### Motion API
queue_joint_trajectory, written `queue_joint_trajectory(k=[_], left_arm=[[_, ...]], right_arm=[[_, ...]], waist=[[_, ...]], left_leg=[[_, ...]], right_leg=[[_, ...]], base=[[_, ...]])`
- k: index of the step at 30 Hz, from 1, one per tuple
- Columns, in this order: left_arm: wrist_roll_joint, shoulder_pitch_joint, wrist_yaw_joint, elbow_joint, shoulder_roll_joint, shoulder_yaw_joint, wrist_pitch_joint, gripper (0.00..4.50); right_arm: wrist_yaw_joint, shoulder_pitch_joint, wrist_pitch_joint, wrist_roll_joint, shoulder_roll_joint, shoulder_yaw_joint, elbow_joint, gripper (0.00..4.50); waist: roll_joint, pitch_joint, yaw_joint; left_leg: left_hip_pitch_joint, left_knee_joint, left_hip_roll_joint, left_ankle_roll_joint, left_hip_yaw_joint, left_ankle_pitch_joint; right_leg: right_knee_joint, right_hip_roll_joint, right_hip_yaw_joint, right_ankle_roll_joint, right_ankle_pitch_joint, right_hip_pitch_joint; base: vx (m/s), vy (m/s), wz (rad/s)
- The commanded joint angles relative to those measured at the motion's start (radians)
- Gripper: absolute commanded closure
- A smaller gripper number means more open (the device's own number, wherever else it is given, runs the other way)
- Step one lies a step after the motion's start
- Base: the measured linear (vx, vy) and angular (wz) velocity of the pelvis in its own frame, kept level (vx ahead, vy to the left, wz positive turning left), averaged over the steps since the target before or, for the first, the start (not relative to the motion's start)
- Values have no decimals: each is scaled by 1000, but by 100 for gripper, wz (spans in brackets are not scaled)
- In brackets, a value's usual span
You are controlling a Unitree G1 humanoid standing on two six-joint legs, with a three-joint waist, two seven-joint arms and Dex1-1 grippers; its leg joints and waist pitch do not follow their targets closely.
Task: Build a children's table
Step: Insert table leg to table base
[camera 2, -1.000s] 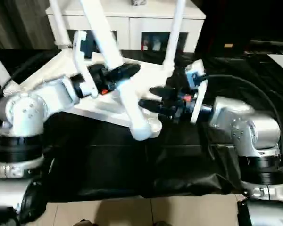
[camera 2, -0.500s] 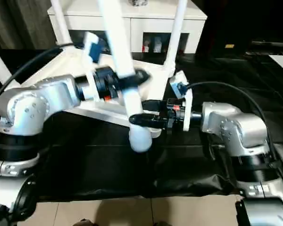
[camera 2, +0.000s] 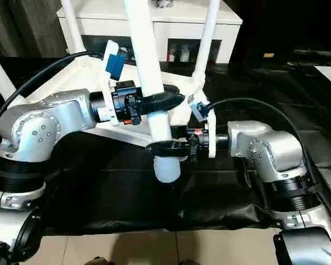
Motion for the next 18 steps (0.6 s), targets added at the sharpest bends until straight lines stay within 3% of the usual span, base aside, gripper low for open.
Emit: queue_joint_trajectory(k=[1, 5, 12, 15, 18], left_arm=[[0, -4, -12, -24, 1, -5, -15, 266], [2, -2, -14, -25, 0, -7, -20, 266], [23, 1, 3, -16, -6, -10, -47, 266], [33, -9, 113, 33, -43, 44, -24, 196], [64, 3, 173, 40, -53, 58, -45, 186]], right_arm=[[11, 2, 5, 0, -17, 5, -11, 168], [5, 5, -2, -5, -11, 9, -13, 201], [-54, 7, -47, -43, 20, 0, 0, 248], [-149, 7, -115, -104, 49, -8, 7, 253], [-250, 10, -175, -160, 87, -14, 10, 258]], waist=[[-19, -74, 3], [-16, -73, 3], [-17, -74, 2], [-18, -75, 0], [-17, -77, 0]], left_leg=[[12, -69, -5, 16, 15, -188], [12, -70, -6, 8, 14, -203], [10, -70, -5, 5, 13, -197], [10, -69, -7, -2, 14, -192], [11, -70, -7, -11, 12, -188]], right_leg=[[-66, -14, 11, -181, -307, 62], [-69, -14, 10, -167, -340, 61], [-67, -13, 10, -169, -321, 60], [-65, -12, 10, -166, -314, 61], [-67, -13, 10, -157, -320, 60]], base=[[0, 0, 0], [0, 0, 0], [0, 0, 0], [0, 0, 0], [0, 0, 0]])
